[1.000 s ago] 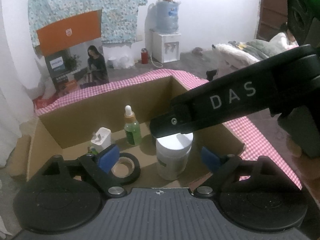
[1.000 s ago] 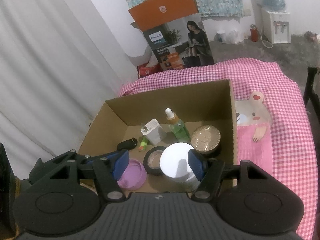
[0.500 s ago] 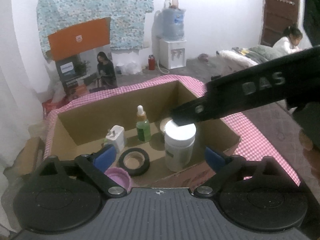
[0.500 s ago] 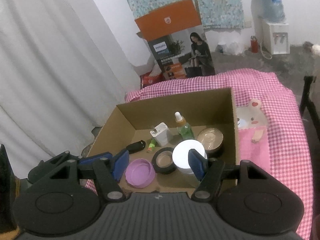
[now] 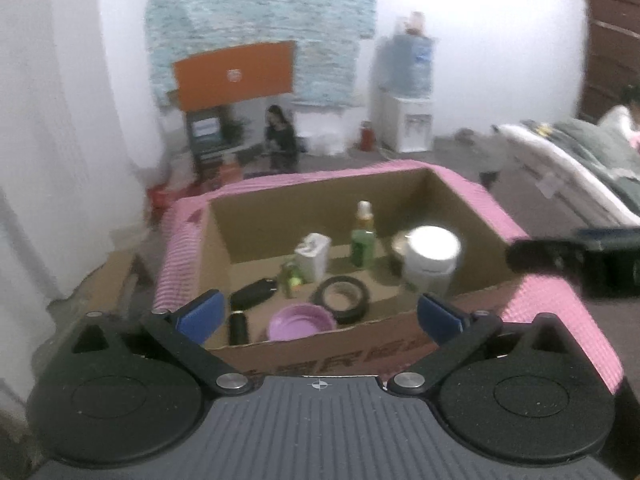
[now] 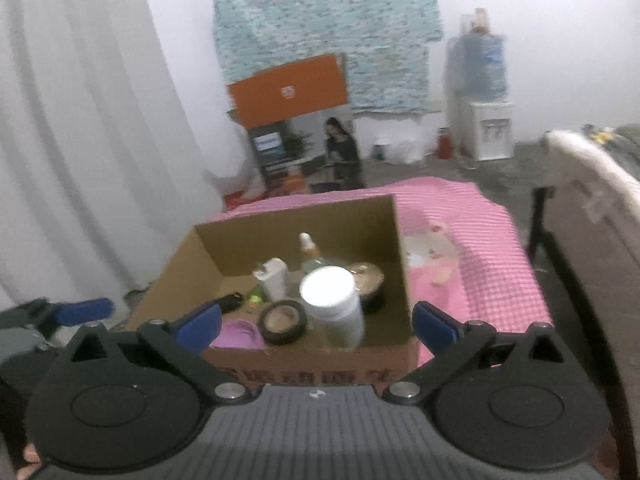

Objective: Organize rigid objects
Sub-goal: 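Open the right tool and withdraw it from the box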

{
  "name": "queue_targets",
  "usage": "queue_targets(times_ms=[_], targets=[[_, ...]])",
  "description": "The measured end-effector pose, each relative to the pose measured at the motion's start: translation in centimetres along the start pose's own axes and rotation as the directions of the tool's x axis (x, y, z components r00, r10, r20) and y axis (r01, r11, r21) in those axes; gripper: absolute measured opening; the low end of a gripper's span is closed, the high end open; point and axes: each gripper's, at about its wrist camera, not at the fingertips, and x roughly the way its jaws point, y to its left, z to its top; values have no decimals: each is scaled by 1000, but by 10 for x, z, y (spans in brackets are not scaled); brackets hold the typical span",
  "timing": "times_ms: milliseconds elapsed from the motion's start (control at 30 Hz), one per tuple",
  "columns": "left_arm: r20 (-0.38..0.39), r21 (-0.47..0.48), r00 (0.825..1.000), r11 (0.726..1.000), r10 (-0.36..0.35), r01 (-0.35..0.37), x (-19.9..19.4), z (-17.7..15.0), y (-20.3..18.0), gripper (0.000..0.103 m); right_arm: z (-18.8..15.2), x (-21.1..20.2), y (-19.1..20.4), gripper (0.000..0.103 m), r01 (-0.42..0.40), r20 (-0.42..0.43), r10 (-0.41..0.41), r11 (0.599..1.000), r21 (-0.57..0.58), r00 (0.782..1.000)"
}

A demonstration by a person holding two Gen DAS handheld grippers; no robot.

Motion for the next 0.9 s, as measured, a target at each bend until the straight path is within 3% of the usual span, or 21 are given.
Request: queue_targets(times_ms=[133,467,900], targets=[[-14,-37,997,997,72,-73,3,-1,6,103,-13,6,9,103,99,12,-99,995,-11,995],[-76,-103,993,990,86,-94,14,-12,23,103,-28,37,33,103,192,-30,-195,979,-74,980],[-92,-89,988,987,126,-134,18,-10,24,103,-28,42,40,103,182,-42,-185,980,-79,982]])
